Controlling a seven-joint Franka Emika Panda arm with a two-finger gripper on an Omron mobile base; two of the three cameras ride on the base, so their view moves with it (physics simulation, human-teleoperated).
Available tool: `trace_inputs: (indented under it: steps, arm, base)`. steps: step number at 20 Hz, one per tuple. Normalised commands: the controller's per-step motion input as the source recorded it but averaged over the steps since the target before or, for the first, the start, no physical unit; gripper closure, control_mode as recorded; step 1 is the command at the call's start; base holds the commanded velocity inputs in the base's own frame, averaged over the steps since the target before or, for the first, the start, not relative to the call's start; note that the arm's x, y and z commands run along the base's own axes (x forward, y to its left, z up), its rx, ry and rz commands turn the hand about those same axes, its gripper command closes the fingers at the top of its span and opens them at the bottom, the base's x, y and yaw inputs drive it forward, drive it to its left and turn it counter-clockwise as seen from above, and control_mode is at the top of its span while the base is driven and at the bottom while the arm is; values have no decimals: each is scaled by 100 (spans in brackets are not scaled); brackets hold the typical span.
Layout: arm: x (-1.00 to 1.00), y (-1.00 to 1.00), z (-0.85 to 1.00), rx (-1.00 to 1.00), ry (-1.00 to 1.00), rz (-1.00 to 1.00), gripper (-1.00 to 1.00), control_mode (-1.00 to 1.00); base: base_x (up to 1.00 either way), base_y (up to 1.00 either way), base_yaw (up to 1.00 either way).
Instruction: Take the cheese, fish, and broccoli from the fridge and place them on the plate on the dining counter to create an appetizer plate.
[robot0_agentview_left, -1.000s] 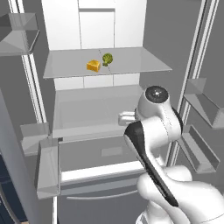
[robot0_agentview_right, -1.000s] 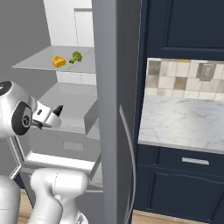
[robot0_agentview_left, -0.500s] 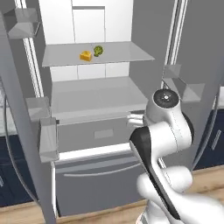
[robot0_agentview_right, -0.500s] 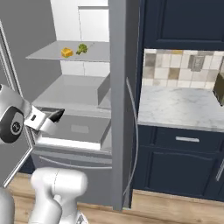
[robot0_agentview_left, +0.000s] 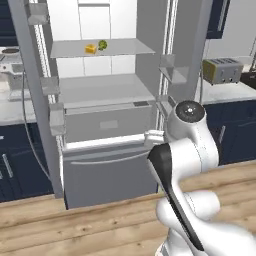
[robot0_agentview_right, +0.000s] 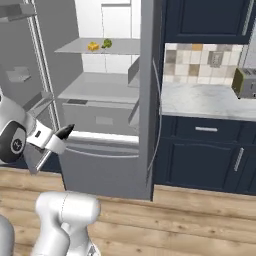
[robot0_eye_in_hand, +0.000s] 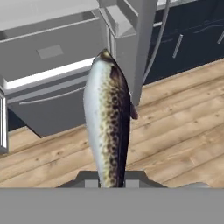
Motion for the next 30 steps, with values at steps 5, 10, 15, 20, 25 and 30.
trace_inputs:
  steps: [5, 10, 15, 20, 25, 30]
  arm:
    - [0, 0, 0, 0, 0, 0, 100, 100]
    - [0, 0, 0, 0, 0, 0, 100, 100]
    - [0, 0, 0, 0, 0, 0, 100, 100]
    - [0, 0, 0, 0, 0, 0, 100, 100]
    - [0, 0, 0, 0, 0, 0, 100, 100]
    - [0, 0, 0, 0, 0, 0, 100, 100]
  base:
    - [-100, 0, 0]
    - [-100, -2, 0]
    - [-100, -22, 0]
    - [-100, -48, -2]
    - [-100, -64, -4]
    - [-100, -59, -3]
